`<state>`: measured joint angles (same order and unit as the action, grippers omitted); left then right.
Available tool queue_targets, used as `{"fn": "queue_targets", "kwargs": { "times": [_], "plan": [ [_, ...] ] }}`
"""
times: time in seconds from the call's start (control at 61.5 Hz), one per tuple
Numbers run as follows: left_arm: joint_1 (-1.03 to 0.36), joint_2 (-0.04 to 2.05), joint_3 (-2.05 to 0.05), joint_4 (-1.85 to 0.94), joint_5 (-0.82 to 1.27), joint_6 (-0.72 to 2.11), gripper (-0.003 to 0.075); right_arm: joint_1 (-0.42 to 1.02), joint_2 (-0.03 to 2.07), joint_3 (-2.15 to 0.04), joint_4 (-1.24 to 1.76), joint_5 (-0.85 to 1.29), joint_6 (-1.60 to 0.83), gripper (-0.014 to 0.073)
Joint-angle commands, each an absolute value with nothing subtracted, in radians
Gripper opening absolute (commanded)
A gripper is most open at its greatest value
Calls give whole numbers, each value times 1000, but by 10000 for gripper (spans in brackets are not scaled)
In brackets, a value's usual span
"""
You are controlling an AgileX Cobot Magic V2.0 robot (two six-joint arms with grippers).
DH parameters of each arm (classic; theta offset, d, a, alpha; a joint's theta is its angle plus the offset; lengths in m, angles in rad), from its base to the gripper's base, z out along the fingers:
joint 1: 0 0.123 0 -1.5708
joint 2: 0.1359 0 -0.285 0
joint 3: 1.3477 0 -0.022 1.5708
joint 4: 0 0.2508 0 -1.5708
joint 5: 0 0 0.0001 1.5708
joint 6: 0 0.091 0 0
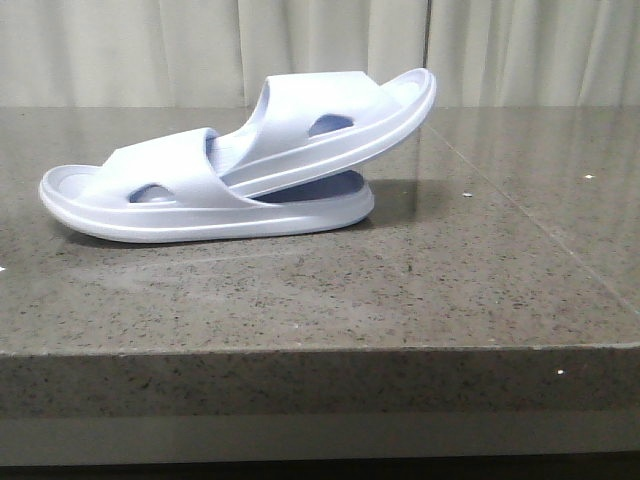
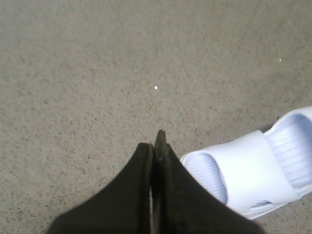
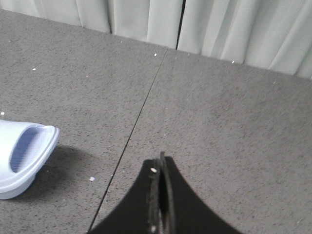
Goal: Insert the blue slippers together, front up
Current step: 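Open the left gripper and pull it back from the slippers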
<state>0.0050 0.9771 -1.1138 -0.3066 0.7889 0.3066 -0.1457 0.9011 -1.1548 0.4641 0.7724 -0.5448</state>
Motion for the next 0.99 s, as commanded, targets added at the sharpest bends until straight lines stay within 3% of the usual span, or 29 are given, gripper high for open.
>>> {"fn": "queue_targets", "kwargs": {
  "times": [0.0,0.228,0.52,0.699,0.976],
  "plan": [
    [3,866,-1063,-304,634,295,-19,-103,850,-1107,463,617,-597,-60],
    [-48,610,-803,-282,460,295,-19,23,640,-841,464,398,-656,-60],
    [-74,288,-518,-282,407,295,-19,39,338,-530,465,296,-656,-60],
    [-74,169,-470,-285,388,295,-19,39,274,-476,465,296,-656,-60],
    [-74,156,-470,-296,391,295,-19,39,274,-476,469,297,-656,-60]
  ]
}}
